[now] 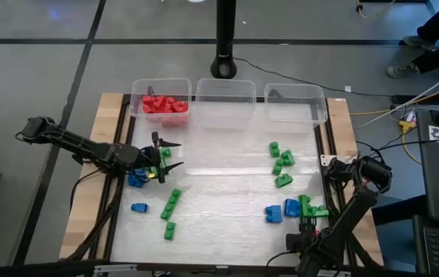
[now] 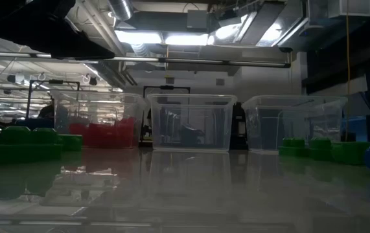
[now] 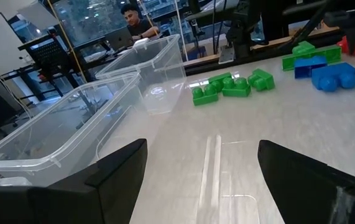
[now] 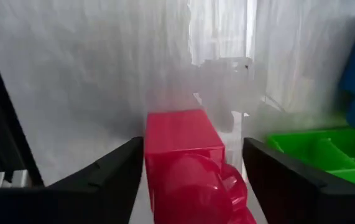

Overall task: Sort blocks
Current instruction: Put the red game piece into the left transparent bin

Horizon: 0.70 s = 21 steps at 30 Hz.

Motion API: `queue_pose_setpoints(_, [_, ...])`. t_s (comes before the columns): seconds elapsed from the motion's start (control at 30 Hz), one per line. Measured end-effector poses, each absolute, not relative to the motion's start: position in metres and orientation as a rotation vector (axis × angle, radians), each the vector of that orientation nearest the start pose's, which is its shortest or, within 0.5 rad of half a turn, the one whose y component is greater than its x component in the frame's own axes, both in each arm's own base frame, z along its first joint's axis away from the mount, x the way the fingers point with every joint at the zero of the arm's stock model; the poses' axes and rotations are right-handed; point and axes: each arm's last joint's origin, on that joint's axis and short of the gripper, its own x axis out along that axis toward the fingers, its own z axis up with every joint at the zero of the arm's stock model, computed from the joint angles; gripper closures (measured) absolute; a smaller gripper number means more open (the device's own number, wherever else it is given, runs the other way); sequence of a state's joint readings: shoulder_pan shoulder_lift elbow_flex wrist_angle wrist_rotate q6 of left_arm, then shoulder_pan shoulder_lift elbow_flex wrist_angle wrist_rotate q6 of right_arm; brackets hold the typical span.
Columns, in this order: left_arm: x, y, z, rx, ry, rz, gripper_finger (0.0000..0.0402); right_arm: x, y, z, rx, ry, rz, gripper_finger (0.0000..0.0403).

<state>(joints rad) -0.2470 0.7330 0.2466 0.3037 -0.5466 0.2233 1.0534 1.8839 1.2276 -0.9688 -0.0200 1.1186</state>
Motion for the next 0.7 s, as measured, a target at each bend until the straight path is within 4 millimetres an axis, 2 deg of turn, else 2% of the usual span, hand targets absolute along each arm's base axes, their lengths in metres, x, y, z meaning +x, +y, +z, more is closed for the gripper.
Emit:
queue_pose_setpoints(0.23, [0.158, -0.024, 0.202, 0.293, 0.202, 0.279, 0.0105, 0.165, 0.288, 0.161, 0.045, 1.599, -0.066, 0.0265])
queue_pose_setpoints(0.27, [0.158, -0.024, 0.202, 0.293, 0.202, 0.279, 0.0105, 0.167, 0.288, 0.162, 0.052, 1.598, -0.066, 0.0272])
queue_pose_setpoints(0.37, [0.158, -0.024, 0.202, 0.292, 0.201, 0.279, 0.0105, 0.176, 0.289, 0.172, 0.084, 1.589, -0.041, 0.0272])
queue_pose_setpoints(0.5, [0.158, -0.024, 0.202, 0.294, 0.202, 0.279, 0.0105, 0.203, 0.283, 0.188, 0.115, 1.556, -0.005, 0.0272])
queue_pose_setpoints(0.7, [0.158, -0.024, 0.202, 0.29, 0.201, 0.279, 0.0105, 0.26, 0.251, 0.212, 0.162, 1.474, 0.012, 0.0272])
